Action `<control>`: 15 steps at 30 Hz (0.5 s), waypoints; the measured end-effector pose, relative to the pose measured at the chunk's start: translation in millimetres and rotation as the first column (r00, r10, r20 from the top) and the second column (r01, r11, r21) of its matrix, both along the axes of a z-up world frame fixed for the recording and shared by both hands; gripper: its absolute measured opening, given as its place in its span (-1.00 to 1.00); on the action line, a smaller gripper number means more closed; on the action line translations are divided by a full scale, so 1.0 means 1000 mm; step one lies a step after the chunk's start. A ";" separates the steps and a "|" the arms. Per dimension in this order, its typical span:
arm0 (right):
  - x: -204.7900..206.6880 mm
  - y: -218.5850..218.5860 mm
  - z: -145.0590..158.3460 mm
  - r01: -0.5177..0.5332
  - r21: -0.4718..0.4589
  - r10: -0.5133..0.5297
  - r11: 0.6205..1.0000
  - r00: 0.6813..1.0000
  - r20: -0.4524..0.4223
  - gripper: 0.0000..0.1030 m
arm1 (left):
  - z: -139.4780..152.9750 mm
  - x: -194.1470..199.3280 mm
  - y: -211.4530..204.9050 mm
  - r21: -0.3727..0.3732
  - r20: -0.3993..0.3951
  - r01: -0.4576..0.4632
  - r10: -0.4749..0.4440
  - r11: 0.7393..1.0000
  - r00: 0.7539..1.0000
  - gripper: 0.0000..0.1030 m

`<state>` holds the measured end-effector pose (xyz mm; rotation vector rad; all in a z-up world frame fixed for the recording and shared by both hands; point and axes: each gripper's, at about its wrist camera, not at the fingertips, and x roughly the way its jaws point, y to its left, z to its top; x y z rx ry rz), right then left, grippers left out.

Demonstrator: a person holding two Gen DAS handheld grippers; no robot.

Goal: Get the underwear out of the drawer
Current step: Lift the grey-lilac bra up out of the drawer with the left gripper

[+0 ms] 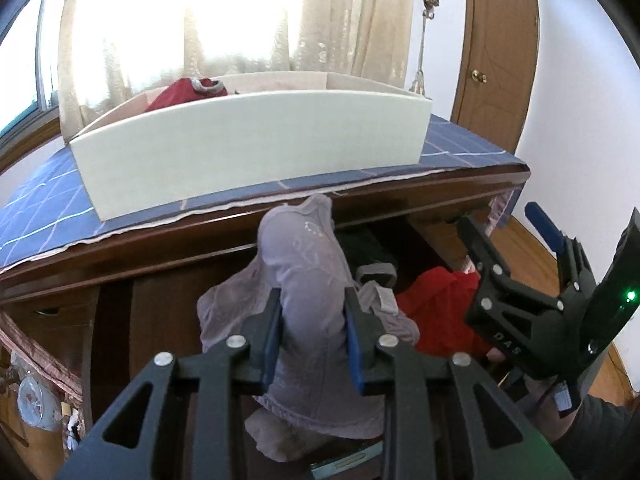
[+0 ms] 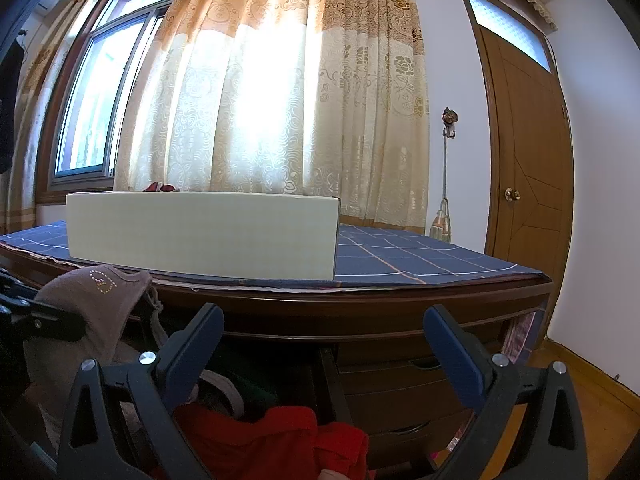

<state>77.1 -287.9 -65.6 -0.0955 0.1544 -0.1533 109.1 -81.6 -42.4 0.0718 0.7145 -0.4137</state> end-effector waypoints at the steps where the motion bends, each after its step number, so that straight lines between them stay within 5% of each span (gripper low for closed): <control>1: 0.000 0.000 0.000 -0.001 -0.001 0.001 1.000 1.000 -0.001 0.97 | 0.002 -0.001 0.002 -0.004 0.011 -0.003 0.004 1.000 1.000 -0.50; 15: -0.001 0.002 0.000 -0.004 -0.013 0.004 1.000 1.000 -0.002 0.97 | 0.019 -0.012 0.005 -0.006 0.090 -0.031 0.031 1.000 0.995 -0.50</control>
